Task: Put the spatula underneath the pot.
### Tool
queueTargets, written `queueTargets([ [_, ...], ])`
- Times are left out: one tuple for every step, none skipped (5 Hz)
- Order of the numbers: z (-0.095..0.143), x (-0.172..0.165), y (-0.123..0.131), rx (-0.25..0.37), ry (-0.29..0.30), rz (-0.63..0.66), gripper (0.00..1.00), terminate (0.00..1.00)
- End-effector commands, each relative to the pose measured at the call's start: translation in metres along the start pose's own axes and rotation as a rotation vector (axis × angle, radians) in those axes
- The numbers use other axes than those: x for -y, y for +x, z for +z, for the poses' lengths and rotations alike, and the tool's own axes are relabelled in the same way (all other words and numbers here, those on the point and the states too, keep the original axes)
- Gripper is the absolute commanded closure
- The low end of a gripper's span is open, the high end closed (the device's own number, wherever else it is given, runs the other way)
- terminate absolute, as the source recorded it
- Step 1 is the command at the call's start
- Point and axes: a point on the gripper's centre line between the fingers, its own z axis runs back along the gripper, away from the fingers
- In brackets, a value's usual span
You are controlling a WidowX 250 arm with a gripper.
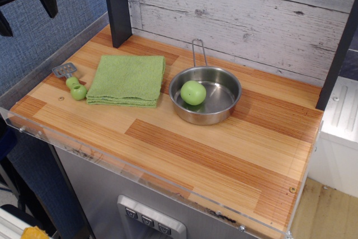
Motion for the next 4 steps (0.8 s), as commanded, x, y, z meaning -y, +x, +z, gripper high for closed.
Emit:
queueTargets([
  [0.0,0.0,0.0,0.0,0.0,0.0,0.0,0.0],
  [-0.02,-0.002,0.002,-0.016,0.033,0.115,0.0,0.0],
  [-0.038,-0.003,-0.001,-0.031,0.074,0.134,0.0,0.0],
  [-0.051,-0.005,-0.002,-0.033,0.103,0.138,0.0,0.0],
])
